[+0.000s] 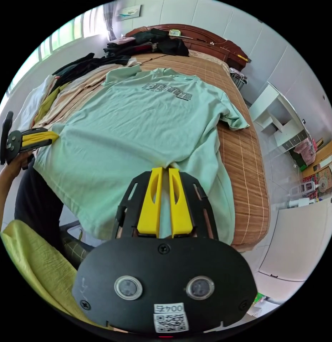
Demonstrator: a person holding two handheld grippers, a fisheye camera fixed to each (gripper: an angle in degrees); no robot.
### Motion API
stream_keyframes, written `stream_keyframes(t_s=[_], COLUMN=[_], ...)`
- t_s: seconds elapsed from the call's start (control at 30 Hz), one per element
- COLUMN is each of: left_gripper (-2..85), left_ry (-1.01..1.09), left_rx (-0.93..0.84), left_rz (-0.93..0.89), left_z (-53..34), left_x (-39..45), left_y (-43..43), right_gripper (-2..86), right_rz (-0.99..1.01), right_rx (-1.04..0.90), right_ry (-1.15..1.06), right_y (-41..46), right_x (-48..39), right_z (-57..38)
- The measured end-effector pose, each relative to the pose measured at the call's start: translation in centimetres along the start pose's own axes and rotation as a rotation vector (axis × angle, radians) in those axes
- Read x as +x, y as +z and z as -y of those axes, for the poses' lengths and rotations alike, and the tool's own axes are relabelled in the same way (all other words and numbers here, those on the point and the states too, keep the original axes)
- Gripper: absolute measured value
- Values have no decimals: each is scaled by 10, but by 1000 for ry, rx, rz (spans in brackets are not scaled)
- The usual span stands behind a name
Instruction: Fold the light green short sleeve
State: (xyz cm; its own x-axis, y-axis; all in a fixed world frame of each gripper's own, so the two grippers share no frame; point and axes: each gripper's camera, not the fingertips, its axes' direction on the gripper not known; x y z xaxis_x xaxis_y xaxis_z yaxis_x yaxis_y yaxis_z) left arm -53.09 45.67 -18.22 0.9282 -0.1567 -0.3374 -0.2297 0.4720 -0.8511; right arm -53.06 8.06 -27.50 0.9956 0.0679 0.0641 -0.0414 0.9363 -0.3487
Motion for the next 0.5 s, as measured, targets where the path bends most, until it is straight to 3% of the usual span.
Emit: stream_keyframes(t_s=[0.23,0.5], left_gripper=[2,4], left_ry=[-105,-186], left_rx=[41,239], left_rz=[-93,-31], left_z=[21,-100], left_x=[-40,-44], left_y=[3,-65], right_gripper=[48,58], right_rz=[98,352], right_rx=[-99,232], right_ry=[86,11], right_y=[13,-77], right_x=[38,1], right_z=[60,4])
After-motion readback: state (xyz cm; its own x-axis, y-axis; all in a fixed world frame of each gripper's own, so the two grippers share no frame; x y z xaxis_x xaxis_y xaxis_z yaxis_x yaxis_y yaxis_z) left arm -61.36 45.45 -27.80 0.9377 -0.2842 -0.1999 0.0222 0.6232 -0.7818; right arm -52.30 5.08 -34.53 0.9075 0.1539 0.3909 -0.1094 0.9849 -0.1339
